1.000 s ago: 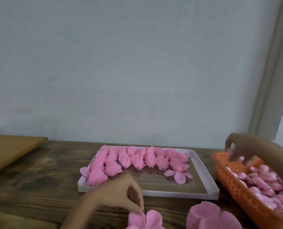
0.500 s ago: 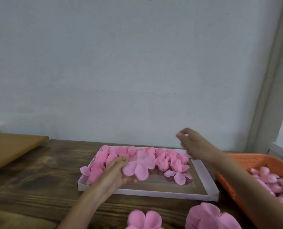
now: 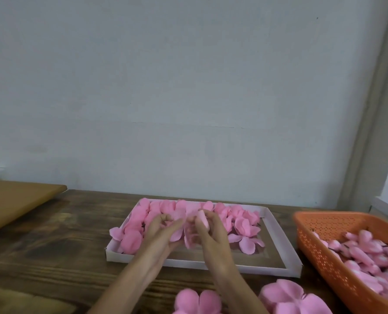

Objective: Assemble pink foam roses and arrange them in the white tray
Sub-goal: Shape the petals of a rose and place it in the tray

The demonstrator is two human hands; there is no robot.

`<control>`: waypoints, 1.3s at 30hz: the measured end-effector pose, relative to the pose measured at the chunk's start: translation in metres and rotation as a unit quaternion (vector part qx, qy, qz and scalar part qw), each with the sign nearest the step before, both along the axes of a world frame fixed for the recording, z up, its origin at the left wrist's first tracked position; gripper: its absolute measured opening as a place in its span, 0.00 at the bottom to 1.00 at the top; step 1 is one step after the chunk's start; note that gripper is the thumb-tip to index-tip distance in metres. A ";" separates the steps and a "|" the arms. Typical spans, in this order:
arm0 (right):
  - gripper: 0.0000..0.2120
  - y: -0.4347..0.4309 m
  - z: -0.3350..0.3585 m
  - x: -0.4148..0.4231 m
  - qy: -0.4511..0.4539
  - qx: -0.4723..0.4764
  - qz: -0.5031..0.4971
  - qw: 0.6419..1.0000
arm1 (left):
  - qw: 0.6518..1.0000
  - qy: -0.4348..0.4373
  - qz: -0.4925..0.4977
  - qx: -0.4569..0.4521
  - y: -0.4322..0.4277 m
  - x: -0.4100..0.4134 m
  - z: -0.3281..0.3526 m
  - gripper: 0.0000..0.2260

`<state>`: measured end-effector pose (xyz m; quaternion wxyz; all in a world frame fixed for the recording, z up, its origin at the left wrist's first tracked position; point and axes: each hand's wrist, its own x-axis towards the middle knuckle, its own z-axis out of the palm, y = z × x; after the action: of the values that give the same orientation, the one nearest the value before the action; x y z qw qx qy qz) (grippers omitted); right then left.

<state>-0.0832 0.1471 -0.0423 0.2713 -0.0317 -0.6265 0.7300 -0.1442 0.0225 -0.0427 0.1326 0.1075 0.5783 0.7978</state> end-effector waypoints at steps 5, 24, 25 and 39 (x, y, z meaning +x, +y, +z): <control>0.09 0.001 -0.015 0.001 0.022 0.073 -0.001 0.997 | 0.997 0.028 0.052 -0.048 0.004 0.005 -0.004 0.28; 0.11 0.007 -0.016 0.003 0.079 0.041 -0.013 0.996 | 0.987 0.056 0.127 -0.083 0.004 -0.007 -0.011 0.07; 0.11 0.007 -0.015 0.004 0.075 0.046 -0.011 0.996 | 0.986 0.063 0.131 -0.087 0.005 -0.004 -0.009 0.07; 0.12 0.004 -0.019 0.004 0.080 0.085 -0.013 0.993 | 0.981 0.101 0.122 -0.110 0.005 0.004 -0.004 0.06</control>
<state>-0.0788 0.1513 -0.0613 0.3319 0.0418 -0.6621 0.6706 -0.1406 0.0279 -0.0465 -0.0142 0.1006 0.6816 0.7247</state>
